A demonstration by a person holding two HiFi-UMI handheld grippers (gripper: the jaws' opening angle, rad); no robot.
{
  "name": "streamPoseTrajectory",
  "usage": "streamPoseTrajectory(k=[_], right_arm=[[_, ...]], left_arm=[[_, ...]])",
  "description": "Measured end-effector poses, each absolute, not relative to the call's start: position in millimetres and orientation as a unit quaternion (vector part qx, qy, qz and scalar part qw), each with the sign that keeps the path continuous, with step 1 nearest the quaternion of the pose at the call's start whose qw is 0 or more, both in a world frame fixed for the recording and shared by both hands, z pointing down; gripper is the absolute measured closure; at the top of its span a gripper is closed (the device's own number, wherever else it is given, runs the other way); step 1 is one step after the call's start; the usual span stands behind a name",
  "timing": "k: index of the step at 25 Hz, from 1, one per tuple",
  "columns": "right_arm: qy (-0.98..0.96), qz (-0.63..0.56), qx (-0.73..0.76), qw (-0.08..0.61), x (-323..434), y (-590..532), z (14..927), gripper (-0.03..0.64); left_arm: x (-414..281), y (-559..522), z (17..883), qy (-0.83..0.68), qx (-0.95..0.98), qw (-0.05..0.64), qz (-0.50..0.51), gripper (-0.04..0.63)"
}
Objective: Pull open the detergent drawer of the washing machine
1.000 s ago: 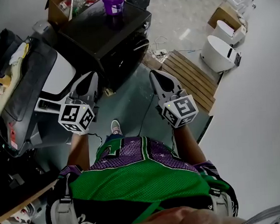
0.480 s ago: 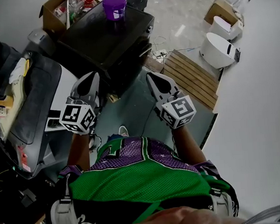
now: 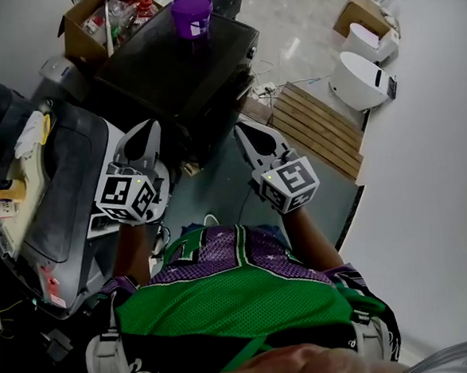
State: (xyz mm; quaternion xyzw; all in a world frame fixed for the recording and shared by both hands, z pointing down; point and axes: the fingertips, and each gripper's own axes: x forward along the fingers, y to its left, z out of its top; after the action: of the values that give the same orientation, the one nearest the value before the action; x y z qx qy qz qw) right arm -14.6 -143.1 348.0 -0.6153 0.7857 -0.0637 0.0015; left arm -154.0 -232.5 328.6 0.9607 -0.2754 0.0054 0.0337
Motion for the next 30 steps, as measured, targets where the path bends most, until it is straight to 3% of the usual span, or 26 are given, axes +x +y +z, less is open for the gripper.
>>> streamPoseTrajectory(k=[13,30], right_arm=[[0.775,-0.083,-0.626,-0.01,-7.6,-177.3,373.6,0.617],[0.831,-0.111,-0.545,-0.017,64.4,-230.6,407.0,0.615]], left_arm=[[-157.6,-262.5,353.3,-0.285,0.957,0.053,0.014,0.581],[-93.9,-258.1,336.9,-0.338,0.94,0.026,0.025,0.581]])
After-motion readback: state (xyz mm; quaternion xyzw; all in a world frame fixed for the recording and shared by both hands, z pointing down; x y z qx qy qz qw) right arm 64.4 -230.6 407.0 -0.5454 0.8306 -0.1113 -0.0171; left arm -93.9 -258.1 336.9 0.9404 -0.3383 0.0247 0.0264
